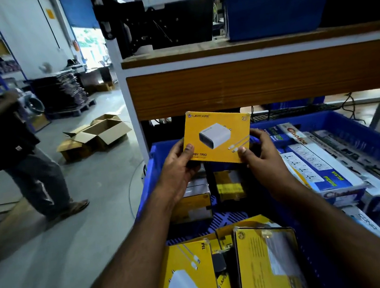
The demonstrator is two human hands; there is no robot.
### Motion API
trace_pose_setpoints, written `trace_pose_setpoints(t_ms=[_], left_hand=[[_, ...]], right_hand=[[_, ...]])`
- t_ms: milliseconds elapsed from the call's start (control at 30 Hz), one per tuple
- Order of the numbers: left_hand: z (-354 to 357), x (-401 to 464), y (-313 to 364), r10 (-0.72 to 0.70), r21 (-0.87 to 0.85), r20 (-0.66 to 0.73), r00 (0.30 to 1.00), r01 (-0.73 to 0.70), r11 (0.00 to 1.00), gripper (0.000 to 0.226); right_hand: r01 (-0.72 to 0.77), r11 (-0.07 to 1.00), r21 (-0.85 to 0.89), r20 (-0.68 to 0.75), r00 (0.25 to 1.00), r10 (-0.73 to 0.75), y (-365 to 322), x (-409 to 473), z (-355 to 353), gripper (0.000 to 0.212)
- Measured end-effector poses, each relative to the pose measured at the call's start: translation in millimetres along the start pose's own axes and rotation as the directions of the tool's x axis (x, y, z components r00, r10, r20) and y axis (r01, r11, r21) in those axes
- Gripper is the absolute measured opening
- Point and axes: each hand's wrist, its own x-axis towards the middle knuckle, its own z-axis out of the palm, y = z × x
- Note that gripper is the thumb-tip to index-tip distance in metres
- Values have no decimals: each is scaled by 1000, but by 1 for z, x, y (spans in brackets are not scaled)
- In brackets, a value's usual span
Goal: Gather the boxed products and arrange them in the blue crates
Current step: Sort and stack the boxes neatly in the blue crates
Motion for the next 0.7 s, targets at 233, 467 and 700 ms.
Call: trace_pose_setpoints(t_ms=[233,467,700], left_hand=[[-10,0,1,-427,-30,63,902,429,903,30],[-3,-9,-5,-600,273,50,798,567,777,79],[1,-10,-1,-471,231,84,878,443,866,65]], right_hand=[[187,950,-250,192,971,-141,-8,-3,2,89],[-18,998,-53,157,987,26,-1,-9,6,51],[-65,996,-59,115,991,72,-5,-8,6,55]])
